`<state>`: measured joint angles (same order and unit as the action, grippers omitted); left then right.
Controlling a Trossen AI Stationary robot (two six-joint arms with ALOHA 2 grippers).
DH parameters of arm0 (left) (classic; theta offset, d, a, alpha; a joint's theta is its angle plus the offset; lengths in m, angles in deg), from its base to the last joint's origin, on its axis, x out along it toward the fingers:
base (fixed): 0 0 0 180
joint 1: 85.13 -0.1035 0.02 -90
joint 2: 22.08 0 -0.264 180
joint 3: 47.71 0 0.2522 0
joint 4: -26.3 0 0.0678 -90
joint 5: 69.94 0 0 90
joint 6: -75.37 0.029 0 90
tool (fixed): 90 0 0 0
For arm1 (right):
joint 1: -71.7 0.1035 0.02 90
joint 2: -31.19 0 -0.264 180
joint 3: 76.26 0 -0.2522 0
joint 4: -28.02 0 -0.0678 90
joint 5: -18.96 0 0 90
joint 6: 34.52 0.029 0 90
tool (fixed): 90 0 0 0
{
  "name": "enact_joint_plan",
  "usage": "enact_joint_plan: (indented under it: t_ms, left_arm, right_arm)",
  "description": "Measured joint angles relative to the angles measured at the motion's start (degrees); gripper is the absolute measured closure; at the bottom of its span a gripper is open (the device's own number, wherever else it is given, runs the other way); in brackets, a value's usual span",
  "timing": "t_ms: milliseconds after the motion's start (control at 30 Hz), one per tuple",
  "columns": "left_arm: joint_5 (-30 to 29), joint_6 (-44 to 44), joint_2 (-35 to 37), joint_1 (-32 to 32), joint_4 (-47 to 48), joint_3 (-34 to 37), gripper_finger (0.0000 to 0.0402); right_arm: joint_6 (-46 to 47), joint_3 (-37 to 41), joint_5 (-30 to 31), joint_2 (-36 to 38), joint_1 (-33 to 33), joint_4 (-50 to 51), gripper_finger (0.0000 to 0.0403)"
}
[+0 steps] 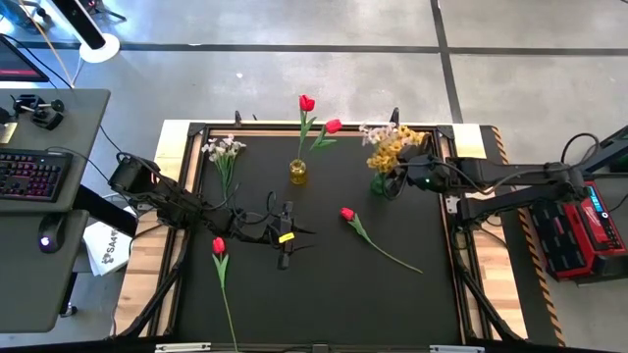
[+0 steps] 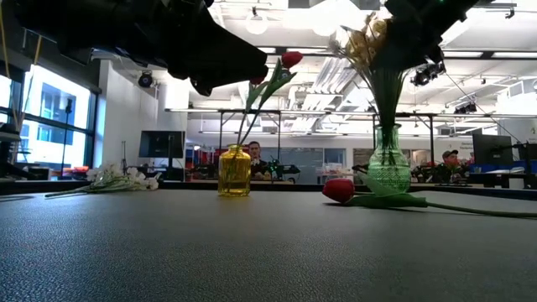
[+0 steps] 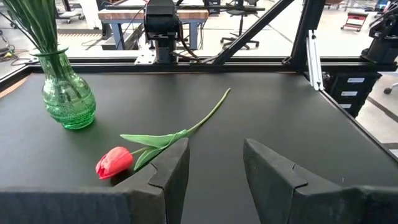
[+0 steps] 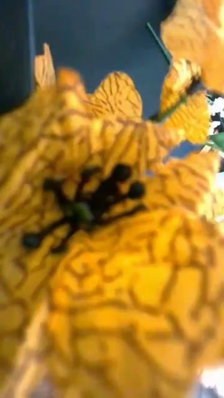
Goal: Sort flowers into vase by color
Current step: Put the yellow flowers into the green vase
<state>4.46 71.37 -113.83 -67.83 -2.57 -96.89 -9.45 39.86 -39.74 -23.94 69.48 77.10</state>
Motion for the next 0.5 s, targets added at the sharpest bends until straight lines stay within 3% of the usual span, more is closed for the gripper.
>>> enact_joint_plan:
  t_ms: [133,400,500]
  left_arm:
    - [0.00,0.01,0.00,0.00,0.00,0.00,0.0262]
    - [0.00,0.00,0.00,0.00,0.00,0.00,0.0262]
    - [0.00,0.03,0.00,-0.01,0.00,0.00,0.0262]
  right_arm:
    - [0.41,-1.12,-0.09,0.00,0.00,1.91,0.0186]
    - [3.27,-5.32,-0.62,0.02,0.00,9.35,0.0192]
    - [4.49,-6.68,-3.39,0.02,0.00,11.79,0.0192]
